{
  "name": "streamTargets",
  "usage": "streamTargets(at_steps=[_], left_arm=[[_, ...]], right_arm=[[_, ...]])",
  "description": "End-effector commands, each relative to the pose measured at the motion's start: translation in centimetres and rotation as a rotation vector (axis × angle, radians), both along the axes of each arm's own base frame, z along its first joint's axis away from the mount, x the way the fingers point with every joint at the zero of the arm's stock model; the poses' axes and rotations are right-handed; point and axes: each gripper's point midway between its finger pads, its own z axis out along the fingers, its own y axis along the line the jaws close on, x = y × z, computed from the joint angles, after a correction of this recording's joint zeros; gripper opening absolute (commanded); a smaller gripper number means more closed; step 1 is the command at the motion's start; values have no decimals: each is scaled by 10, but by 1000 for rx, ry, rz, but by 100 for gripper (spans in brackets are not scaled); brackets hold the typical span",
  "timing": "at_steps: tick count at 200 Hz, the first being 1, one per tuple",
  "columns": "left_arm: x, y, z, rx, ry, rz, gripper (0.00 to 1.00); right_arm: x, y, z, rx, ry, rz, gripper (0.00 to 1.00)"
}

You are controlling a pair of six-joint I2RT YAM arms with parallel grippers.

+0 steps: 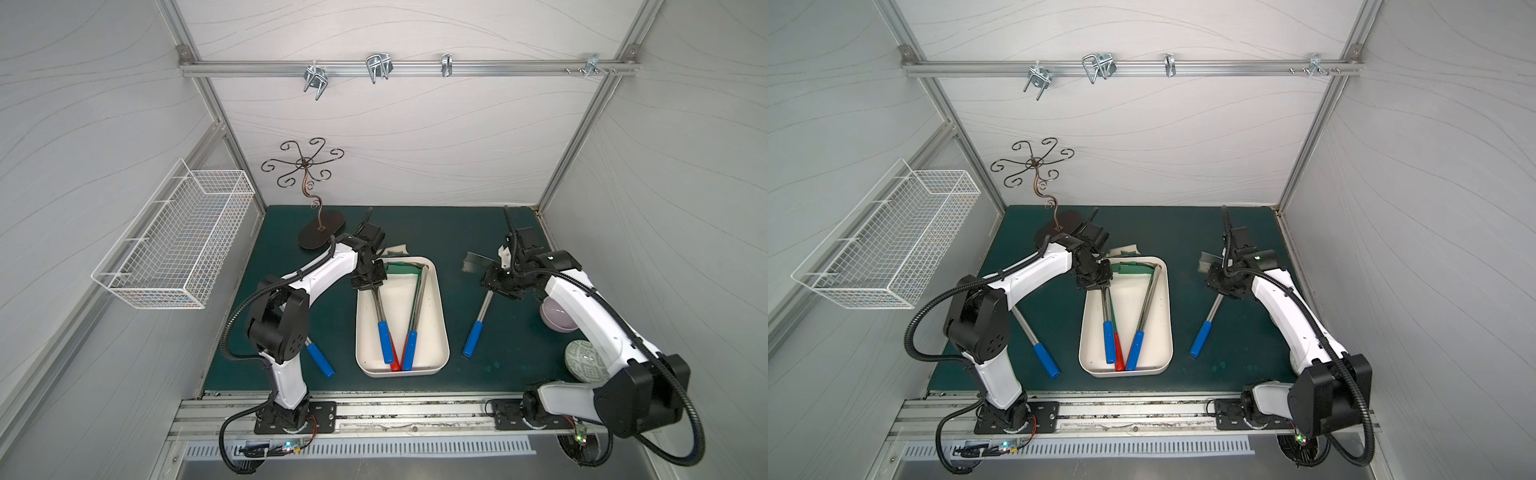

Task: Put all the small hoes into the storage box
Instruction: Place the hoe in the storage box.

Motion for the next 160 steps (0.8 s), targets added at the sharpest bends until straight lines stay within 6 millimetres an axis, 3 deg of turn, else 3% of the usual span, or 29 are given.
streamTargets(at_steps=[1, 48, 114, 160], left_arm=[[5, -1, 2, -2, -12, 7, 0], [1, -1, 11, -15, -33, -4, 0], [-7, 0, 63, -51, -141, 16, 0], [-12, 0, 39, -3, -79, 19, 0]], right_arm=[[-7, -4, -6, -17, 25, 13, 49], [-7, -4, -5, -12, 24, 10, 49], [-8, -3, -4, -7, 24, 6, 48], [-8, -1, -6, 1, 32, 9, 48]])
